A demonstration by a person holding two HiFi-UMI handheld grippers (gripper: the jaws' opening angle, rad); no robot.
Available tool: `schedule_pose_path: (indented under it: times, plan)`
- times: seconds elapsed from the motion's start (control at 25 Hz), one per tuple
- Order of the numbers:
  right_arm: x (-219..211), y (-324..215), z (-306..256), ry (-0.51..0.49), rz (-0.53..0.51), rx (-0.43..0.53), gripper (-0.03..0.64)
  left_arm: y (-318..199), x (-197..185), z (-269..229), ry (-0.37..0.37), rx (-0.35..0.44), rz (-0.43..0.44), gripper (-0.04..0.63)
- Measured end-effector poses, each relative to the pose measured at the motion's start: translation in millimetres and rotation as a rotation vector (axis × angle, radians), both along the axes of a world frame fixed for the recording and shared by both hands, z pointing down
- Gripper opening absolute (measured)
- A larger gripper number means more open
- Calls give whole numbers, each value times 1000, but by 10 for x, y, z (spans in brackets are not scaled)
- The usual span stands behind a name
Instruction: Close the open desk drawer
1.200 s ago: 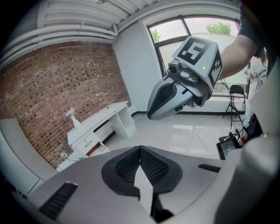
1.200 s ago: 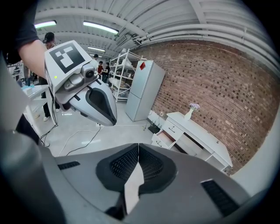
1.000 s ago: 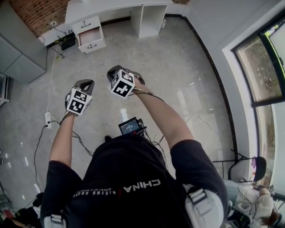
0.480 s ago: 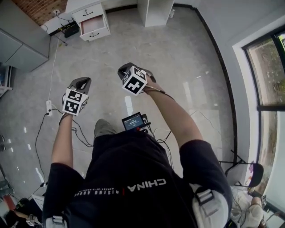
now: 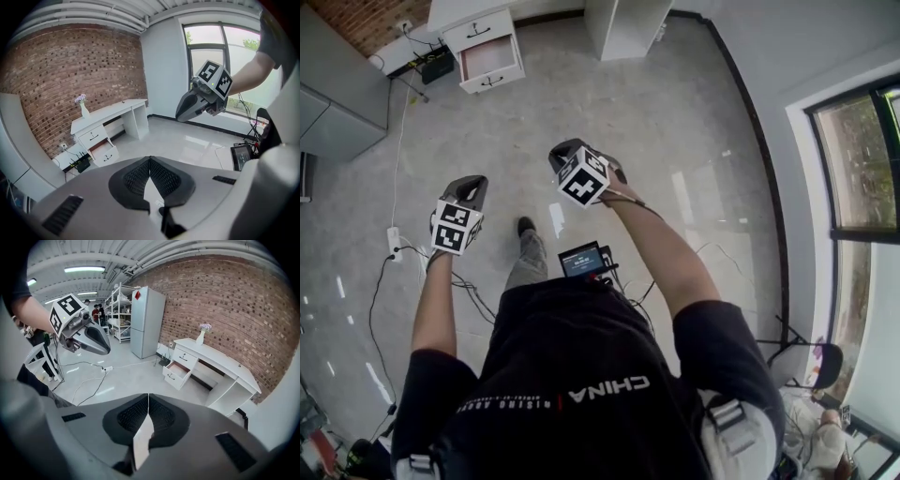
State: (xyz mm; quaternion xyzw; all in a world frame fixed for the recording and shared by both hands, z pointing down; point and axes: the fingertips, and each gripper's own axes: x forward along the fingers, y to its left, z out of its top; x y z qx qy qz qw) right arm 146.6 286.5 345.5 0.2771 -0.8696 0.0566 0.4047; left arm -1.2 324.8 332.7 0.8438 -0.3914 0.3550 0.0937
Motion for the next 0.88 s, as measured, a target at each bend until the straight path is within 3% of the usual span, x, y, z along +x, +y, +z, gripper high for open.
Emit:
schedule_pose_path:
  times: [0.2, 0.4, 0.64, 0.88]
  plan:
    - [-599, -703, -55, 33, 42, -11, 17, -822, -678, -27, 19, 5, 22, 12]
    - [-989, -1282, -149, 34, 100, 0, 17, -1381, -1093, -6, 46, -7, 51, 12]
    - [-1275, -1754, -115, 61, 94, -4, 17, -1842, -1264, 77, 55, -24, 82, 12]
    - [-1498, -2377, -87, 47, 54, -7, 17, -2451, -1378, 103, 65, -28, 47, 12]
